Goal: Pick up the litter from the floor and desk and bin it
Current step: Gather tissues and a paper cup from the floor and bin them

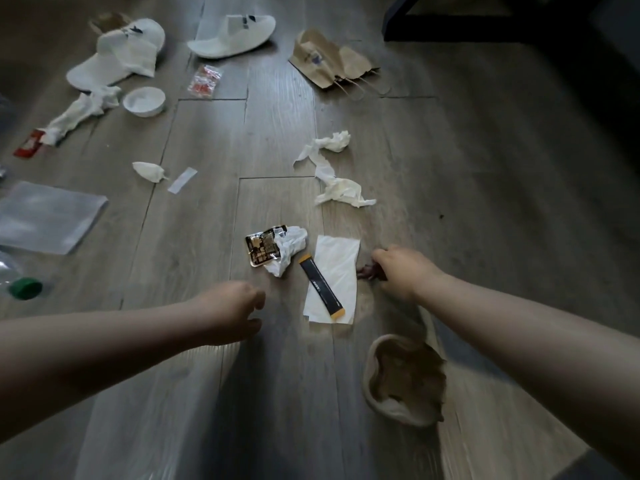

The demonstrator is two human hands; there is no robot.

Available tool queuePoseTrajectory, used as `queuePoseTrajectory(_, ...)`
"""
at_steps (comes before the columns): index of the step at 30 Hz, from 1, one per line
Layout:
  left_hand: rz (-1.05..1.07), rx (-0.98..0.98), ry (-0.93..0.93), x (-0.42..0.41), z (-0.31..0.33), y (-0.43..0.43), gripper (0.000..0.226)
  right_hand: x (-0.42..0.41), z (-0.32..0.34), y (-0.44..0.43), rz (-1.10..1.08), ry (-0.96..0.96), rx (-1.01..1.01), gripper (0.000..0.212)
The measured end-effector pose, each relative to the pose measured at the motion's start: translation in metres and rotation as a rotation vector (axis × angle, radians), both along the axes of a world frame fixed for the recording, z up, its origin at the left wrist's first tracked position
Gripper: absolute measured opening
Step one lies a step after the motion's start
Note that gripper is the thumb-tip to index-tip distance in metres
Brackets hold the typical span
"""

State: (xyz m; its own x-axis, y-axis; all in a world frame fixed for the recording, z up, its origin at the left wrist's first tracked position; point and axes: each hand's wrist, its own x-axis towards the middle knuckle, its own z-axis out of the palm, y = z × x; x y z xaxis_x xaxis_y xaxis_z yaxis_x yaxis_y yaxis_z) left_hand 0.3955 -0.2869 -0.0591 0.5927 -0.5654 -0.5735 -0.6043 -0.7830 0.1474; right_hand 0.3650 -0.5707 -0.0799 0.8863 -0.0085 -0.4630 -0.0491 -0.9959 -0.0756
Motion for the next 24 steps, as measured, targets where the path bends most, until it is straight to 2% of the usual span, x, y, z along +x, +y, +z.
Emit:
queuePoseTrajectory(5,-0.002,0.018,0.023,0.001,-0.002,-0.001,0.034,-0.025,0.018,-0.005,-0.067,-0.099,0.075,0.018)
queuePoseTrajectory(9,-0.013,0.019,0.039,0.001,-0.005,-0.012,0.033,-0.061,0.041,-0.005,-0.191,-0.160,0.183,0.019)
queuePoseTrajectory(19,-0.048,0.012,0.036,-0.007,-0.008,-0.027,0.033,-0.145,0.049,0.009,-0.187,-0.056,0.232,0.025)
queuePoseTrajectory(24,-0.079,0.036,0.052,-0.013,-0.007,-0.026,0.032,-0.156,0.041,0.012,-0.093,0.007,0.159,0.042)
